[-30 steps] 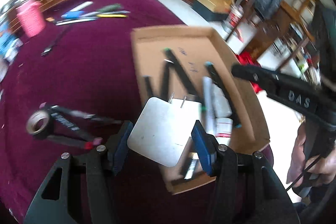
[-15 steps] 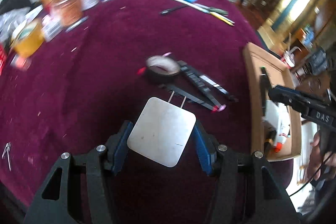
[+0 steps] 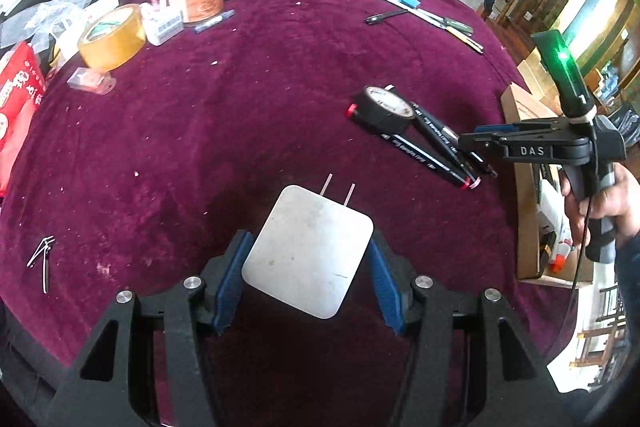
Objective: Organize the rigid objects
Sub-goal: 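Grasp the clear black ballpoint pen with the right gripper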
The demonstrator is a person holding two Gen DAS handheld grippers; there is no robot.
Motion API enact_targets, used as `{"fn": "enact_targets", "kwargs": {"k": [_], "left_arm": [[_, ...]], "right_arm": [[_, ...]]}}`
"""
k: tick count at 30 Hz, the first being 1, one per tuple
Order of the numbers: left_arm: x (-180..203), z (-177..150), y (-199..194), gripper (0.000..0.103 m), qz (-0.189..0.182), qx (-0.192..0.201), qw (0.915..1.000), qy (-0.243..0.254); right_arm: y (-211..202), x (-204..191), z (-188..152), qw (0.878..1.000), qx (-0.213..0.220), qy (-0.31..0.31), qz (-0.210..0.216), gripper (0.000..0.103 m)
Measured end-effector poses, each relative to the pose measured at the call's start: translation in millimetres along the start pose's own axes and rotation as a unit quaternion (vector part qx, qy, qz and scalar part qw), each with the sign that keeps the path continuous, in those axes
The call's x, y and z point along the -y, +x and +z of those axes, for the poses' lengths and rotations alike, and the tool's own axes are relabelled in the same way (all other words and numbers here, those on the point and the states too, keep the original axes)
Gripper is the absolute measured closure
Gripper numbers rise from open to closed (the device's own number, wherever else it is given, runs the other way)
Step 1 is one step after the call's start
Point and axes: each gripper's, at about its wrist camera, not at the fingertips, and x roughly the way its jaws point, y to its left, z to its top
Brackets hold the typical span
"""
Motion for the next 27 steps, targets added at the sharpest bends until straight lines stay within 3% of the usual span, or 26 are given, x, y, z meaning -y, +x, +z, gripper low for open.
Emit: {"fn": "enact_targets", "kwargs": {"k": [2, 8, 11, 16, 21, 27], "left_arm": [[-2.5, -0.1, 1.1, 0.047, 0.002, -0.003, 1.0000, 0.000], [2.1, 5.2, 4.4, 0.047, -0.002, -0.004, 0.9999, 0.009], [7.2, 10.3, 7.1, 0.047, -0.009, -0.005, 0.9999, 0.013], [14.2, 18.9, 17.6, 0.047, -0.022, -0.021, 0.9994, 0.018], [16.8, 23.2, 28.6, 0.047, -0.028, -0.041, 0.9987, 0.012], [-5.0, 21.0, 33.4, 0.047, -0.026, -0.055, 0.9978, -0.025]], "right_arm": [[7.8, -2.3, 0.6, 1.000, -0.011, -0.006, -0.001, 0.084], [10.1, -9.1, -7.7, 1.000, -0.012, 0.006, -0.005, 0.093], [7.9, -30.0, -24.3, 1.000, -0.013, 0.006, 0.010, 0.093], [6.6, -77.3, -57.7, 0.997, -0.027, -0.009, 0.073, 0.093], [-3.9, -72.8, -79.1, 0.998, -0.020, 0.036, 0.045, 0.093], [-4.0, -68.5, -89.1, 0.998, -0.026, 0.049, 0.043, 0.092]]}}
